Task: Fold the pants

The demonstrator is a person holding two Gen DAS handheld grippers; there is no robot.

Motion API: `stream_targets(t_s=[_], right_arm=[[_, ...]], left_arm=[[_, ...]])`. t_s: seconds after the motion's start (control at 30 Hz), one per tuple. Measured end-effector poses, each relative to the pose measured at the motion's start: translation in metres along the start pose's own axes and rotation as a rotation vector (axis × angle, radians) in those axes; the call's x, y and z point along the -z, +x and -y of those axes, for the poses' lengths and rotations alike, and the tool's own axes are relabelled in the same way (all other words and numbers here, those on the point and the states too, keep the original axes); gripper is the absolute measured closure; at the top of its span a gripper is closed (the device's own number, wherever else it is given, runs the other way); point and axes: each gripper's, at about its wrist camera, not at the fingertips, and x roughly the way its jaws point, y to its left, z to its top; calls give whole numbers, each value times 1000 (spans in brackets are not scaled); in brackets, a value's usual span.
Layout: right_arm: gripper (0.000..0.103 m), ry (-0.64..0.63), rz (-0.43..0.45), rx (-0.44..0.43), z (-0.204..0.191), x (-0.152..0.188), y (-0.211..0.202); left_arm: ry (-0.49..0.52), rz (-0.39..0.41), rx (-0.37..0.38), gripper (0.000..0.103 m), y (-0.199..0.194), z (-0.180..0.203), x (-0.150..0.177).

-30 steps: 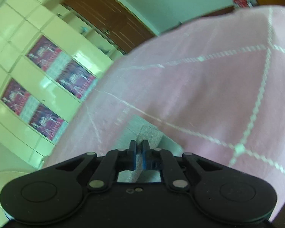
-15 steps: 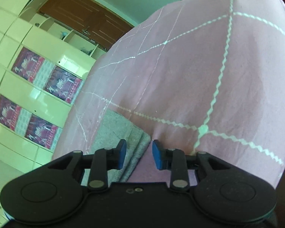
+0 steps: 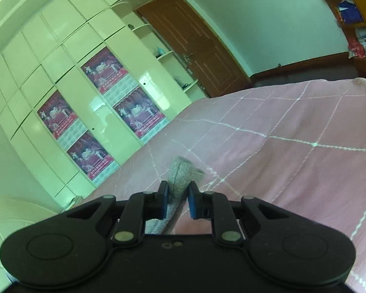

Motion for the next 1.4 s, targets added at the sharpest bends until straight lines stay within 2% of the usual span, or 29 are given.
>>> stream_targets(t_s=[0.03, 0.1, 0.13, 0.2, 0.27, 0.37, 0.43, 0.57, 0.73, 0.77, 0.8, 0.87, 0.97, 1.07, 1.13, 1.3, 1.4], right_arm=[[96, 39, -38, 48, 19, 8, 10], [97, 186, -199, 198, 69, 37, 36], [98, 256, -182, 162, 83, 46, 34], [92, 267, -155, 137, 80, 48, 25], [86, 216, -153, 158, 69, 45, 19], [76, 194, -85, 230, 64, 37, 0], [76, 166, -69, 240, 60, 35, -9], [76, 62, -98, 139, 29, 39, -10], [74, -19, -179, -28, -29, 50, 5], [66, -36, -204, -61, -45, 52, 10], [51, -53, -222, -87, -57, 56, 13], [39, -106, -255, -149, -85, 66, 16], [39, -189, -341, -233, -127, 84, 27], [31, -266, -416, -295, -168, 106, 38], [31, -324, -447, -332, -193, 118, 42], [23, -493, -426, -449, -267, 145, 67], [20, -583, -459, -486, -304, 166, 92]], left_arm=[[-3, 0, 4, 0, 0, -1, 0], [-1, 2, 8, 0, 0, -2, 1], [-1, 2, 9, 0, 0, -2, 1], [-1, 0, 13, 0, 1, -4, 1], [-3, 1, 11, 0, 2, -5, 1], [-9, 6, 4, 0, 1, -4, 2], [-12, 9, 6, 0, 1, -5, 3], [-43, 9, 18, 0, 2, -9, 2], [-36, 4, 24, 0, 3, -9, 1], [-36, 2, 24, 0, 3, -10, 1], [-38, 2, 22, 0, 3, -10, 0], [-37, 7, 18, 0, 3, -9, 1], [-42, 18, 22, 0, 2, -9, 2], [-44, 27, 44, 0, -1, -14, 3], [-57, 27, 69, 0, -5, -23, 0], [-209, 51, 40, 0, -10, -65, -3], [-297, 43, -5, 0, -1, -94, -4]])
